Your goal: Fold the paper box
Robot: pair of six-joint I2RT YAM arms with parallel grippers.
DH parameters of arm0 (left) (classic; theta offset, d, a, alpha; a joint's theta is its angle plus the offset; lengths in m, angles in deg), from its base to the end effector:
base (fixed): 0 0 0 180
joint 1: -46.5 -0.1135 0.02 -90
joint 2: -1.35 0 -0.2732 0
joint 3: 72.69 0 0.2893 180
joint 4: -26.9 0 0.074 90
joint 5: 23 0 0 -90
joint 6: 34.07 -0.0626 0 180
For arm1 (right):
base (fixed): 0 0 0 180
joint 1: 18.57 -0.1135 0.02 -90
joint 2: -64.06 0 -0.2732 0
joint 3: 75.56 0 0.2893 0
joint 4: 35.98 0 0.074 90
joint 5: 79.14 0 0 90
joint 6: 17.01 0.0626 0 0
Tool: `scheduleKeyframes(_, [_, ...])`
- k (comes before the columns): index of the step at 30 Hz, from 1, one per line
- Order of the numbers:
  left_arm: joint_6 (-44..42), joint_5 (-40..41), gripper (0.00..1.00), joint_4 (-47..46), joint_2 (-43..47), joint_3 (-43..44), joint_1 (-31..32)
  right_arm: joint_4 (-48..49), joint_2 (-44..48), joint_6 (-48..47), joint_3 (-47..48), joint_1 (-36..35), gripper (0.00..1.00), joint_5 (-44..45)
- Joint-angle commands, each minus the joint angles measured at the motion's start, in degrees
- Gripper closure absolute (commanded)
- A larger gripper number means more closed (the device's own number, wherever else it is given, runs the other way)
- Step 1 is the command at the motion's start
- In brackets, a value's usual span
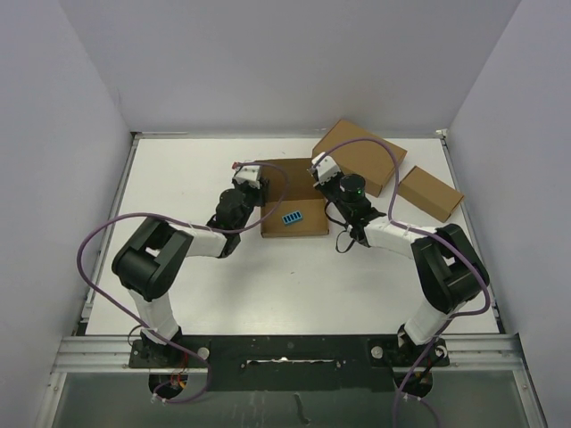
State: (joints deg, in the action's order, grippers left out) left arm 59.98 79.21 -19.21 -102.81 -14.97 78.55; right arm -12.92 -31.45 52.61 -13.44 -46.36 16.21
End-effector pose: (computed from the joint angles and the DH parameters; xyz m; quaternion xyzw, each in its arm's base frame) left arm 0.3642 -0.2124 0.1680 0.0978 0.7023 -0.1455 0.6899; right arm 0.3760 0.1915 0.2018 -0.2857 0.7125 0.0056 0.6409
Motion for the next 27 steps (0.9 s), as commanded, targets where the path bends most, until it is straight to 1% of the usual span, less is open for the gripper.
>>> scheduleKeyframes(1, [3.88, -7.25, 0.64, -0.27, 4.25, 0.3, 0.87, 7.32, 0.82, -1.27, 1.5, -1.89, 1.0, -5.78])
scheduleKeyframes(4, [6.15, -7.74, 0.56, 3.52, 6.74, 0.38, 0.12, 7.55, 0.78, -1.49, 1.14, -1.87, 1.0, -5.87])
scheduleKeyframes(7, [8.86, -8.68, 0.51, 8.9, 10.09, 0.11, -0.81, 8.06, 0.6, -1.63, 0.62, -1.86, 1.0, -5.96])
scheduleKeyframes(10, [12.53, -9.89, 0.48, 13.68, 13.87, -0.57, -2.14, 8.47, 0.41, -1.85, 0.24, -1.88, 1.0, -5.92])
scheduleKeyframes(18, [20.0, -14.32, 0.45, 26.17, 22.88, -2.88, -7.43, 9.25, 0.08, -2.29, -0.64, -1.88, 1.0, -6.17])
scheduleKeyframes(23, [22.05, -20.2, 0.45, 35.54, 24.77, -0.22, -12.05, 9.27, -0.28, -2.38, -0.67, -1.99, 1.0, -6.32])
scheduleKeyframes(27, [21.45, -24.29, 0.45, 41.53, 25.11, 2.31, -14.39, 9.27, -0.47, -2.39, -0.67, -1.94, 1.0, -6.22])
